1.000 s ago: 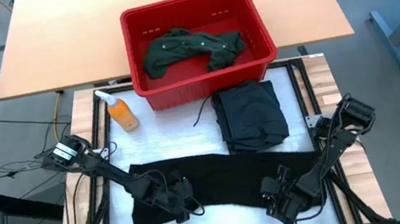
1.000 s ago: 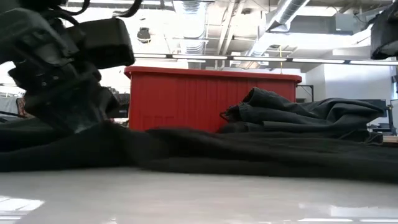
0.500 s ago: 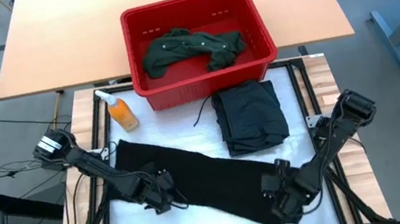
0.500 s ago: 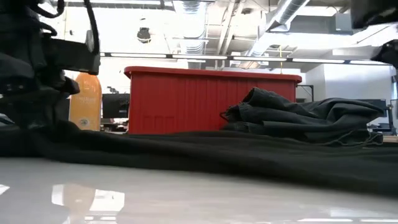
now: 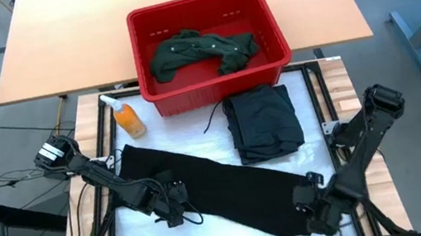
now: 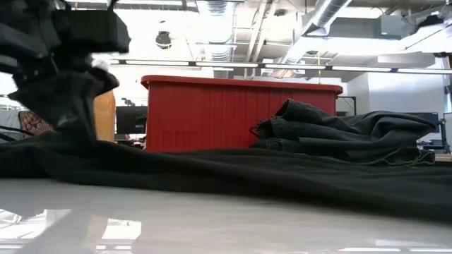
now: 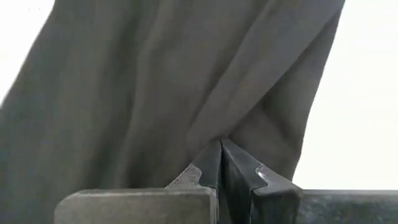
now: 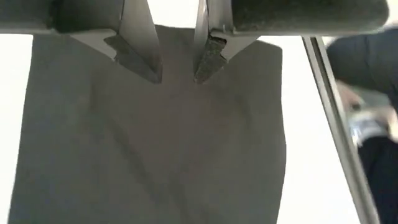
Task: Fold Laundry from Bin
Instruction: Fold the black shirt
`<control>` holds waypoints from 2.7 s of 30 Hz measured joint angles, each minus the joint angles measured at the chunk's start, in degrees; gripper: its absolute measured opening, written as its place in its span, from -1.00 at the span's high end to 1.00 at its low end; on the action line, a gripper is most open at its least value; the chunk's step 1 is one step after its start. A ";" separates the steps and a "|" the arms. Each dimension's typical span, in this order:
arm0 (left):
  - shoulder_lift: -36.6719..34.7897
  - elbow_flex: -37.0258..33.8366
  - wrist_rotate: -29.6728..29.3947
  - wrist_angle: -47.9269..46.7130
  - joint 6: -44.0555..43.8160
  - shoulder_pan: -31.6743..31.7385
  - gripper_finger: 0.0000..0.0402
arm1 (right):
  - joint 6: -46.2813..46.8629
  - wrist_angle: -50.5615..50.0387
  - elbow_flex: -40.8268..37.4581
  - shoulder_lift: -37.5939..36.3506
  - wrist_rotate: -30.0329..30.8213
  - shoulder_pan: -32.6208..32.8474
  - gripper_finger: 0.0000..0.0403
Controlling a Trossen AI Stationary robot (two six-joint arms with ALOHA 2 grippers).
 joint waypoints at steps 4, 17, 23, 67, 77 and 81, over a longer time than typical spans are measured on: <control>-0.03 2.93 -0.71 0.19 9.35 0.14 0.99 | -3.27 1.44 0.00 1.25 -1.24 4.71 0.41; 1.87 4.71 0.60 22.33 26.44 0.31 0.57 | -12.18 6.45 0.02 8.34 -3.04 15.00 0.41; 7.29 4.73 3.06 41.67 32.44 0.27 0.35 | -11.95 11.29 0.02 12.48 -2.88 13.45 0.41; 46.86 53.97 23.64 21.73 43.40 8.43 0.30 | -5.37 9.93 1.92 12.83 -1.14 7.16 0.41; 46.80 53.99 22.47 16.71 44.81 8.31 0.50 | -5.67 9.44 1.90 12.86 -1.18 6.47 0.41; 46.73 53.99 22.11 15.26 43.82 8.86 0.91 | -5.49 9.46 1.90 12.86 -1.20 6.47 0.41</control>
